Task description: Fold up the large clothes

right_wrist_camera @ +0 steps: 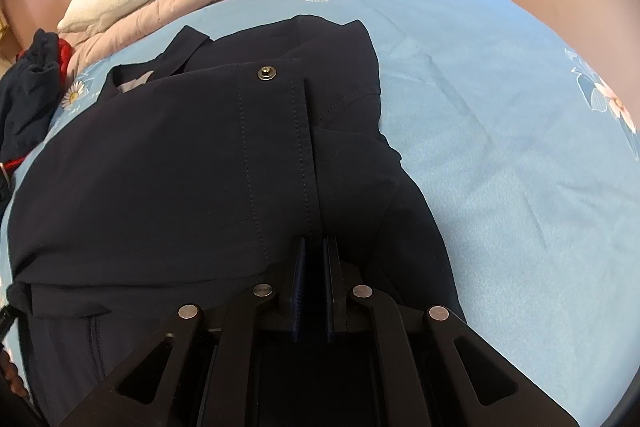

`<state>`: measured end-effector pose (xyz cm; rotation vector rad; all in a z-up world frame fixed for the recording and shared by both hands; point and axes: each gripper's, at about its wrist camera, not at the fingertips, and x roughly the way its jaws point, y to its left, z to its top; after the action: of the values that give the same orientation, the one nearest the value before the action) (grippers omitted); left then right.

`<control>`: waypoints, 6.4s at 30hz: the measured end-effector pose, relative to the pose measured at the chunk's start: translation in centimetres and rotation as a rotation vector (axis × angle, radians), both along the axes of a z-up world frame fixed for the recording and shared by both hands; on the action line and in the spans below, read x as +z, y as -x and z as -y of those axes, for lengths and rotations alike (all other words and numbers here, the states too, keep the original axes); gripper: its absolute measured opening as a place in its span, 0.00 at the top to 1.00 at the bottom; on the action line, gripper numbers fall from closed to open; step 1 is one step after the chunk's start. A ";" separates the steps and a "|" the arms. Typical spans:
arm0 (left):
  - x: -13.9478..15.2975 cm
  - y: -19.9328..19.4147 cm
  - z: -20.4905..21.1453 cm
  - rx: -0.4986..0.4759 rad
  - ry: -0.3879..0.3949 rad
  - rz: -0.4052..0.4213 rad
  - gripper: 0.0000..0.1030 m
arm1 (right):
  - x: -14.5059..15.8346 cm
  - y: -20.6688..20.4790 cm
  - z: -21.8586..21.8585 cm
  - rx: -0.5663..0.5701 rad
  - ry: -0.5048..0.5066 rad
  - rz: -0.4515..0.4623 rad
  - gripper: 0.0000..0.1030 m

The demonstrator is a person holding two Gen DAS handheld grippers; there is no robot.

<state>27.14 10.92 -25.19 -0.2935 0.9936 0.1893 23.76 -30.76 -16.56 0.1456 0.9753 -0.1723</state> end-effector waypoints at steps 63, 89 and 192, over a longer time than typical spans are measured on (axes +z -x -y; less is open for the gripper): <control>-0.4 26.9 -0.1 -0.219 0.391 -0.161 0.09 | -0.7 31.0 5.2 -0.084 -0.268 0.007 0.13; -0.8 28.0 0.9 -0.258 0.436 -0.189 0.77 | -1.9 30.2 4.1 0.078 -0.321 -0.091 0.86; 1.3 3.2 1.0 -0.181 0.166 -0.022 0.82 | 2.7 9.0 8.1 -0.050 -0.203 0.172 0.96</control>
<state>23.91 9.97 -23.87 -0.3512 1.0540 -0.0546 14.77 -38.88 -13.82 0.3658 0.8163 -0.1040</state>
